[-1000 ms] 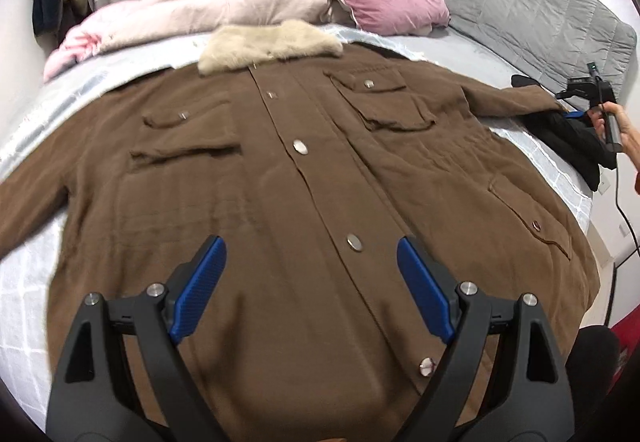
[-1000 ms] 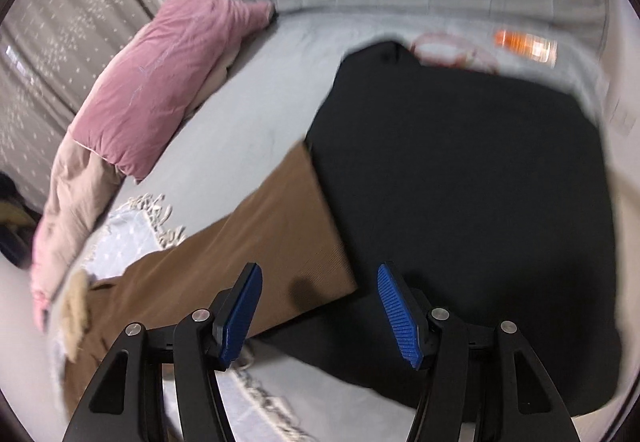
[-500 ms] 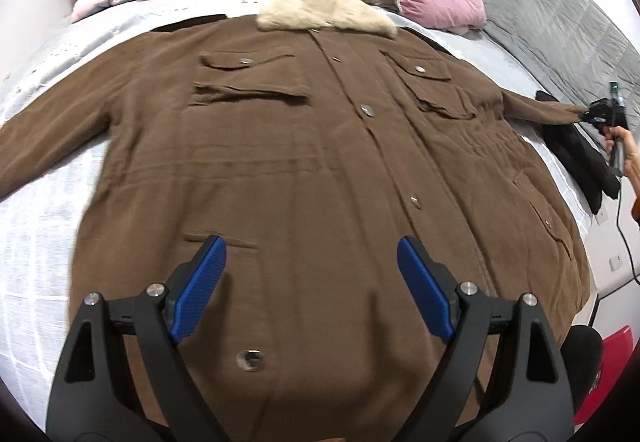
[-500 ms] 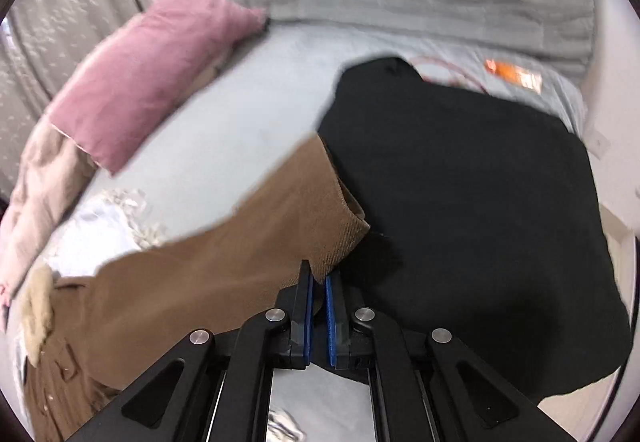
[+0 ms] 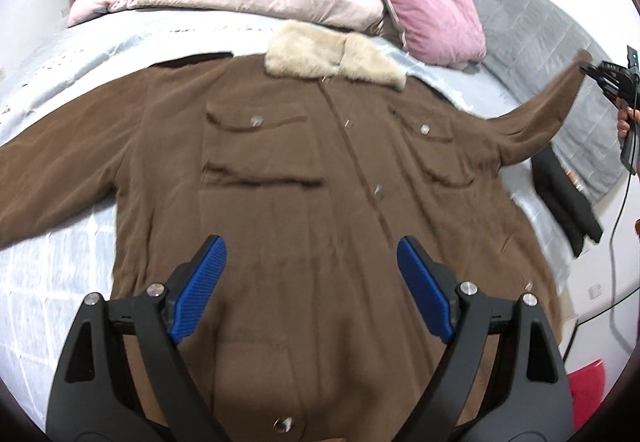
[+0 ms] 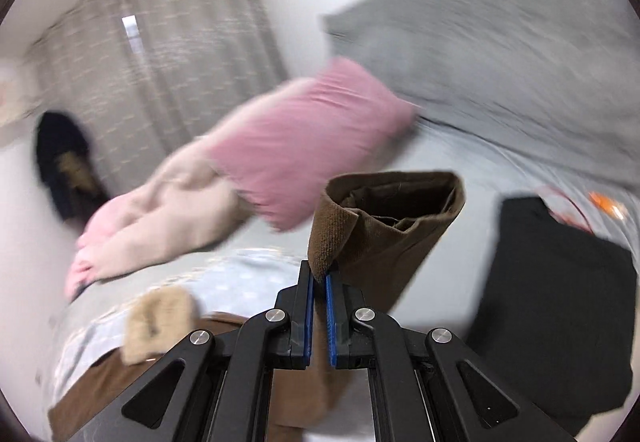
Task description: Fold large clothes
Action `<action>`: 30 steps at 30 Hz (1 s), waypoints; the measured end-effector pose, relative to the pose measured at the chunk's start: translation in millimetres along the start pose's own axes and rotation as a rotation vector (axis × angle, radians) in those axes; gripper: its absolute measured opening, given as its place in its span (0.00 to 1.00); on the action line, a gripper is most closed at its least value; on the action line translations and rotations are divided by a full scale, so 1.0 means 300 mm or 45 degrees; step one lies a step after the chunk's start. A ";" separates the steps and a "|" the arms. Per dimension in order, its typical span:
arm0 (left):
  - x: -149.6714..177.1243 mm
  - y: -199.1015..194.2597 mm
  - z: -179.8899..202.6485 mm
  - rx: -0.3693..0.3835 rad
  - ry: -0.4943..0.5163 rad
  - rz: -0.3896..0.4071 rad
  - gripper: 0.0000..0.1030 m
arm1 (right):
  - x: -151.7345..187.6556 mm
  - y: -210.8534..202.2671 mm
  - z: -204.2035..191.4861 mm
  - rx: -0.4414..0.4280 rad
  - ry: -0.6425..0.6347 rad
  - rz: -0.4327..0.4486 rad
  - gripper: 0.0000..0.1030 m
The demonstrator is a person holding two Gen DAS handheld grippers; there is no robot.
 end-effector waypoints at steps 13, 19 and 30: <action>-0.328 0.206 0.133 0.520 -0.329 0.040 0.85 | 0.023 0.166 -0.927 -0.650 -0.368 -0.202 0.09; -0.412 0.413 0.019 0.505 -0.563 0.052 0.84 | 0.182 0.236 -1.003 -0.872 -0.424 -0.356 0.42; -0.371 0.618 0.142 0.379 -0.357 -0.024 0.66 | 0.395 0.681 -0.326 -0.322 -0.178 -0.511 0.60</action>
Point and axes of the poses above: each gripper's, at about its wrist camera, not at the fingertips, and y roughly the way its jaws point, z to its right, x to its underside, the point moved 6 cm from there along y, roughly the way its jaws point, and after that the axes turned 15 degrees about -y, right-handed, at the moved point
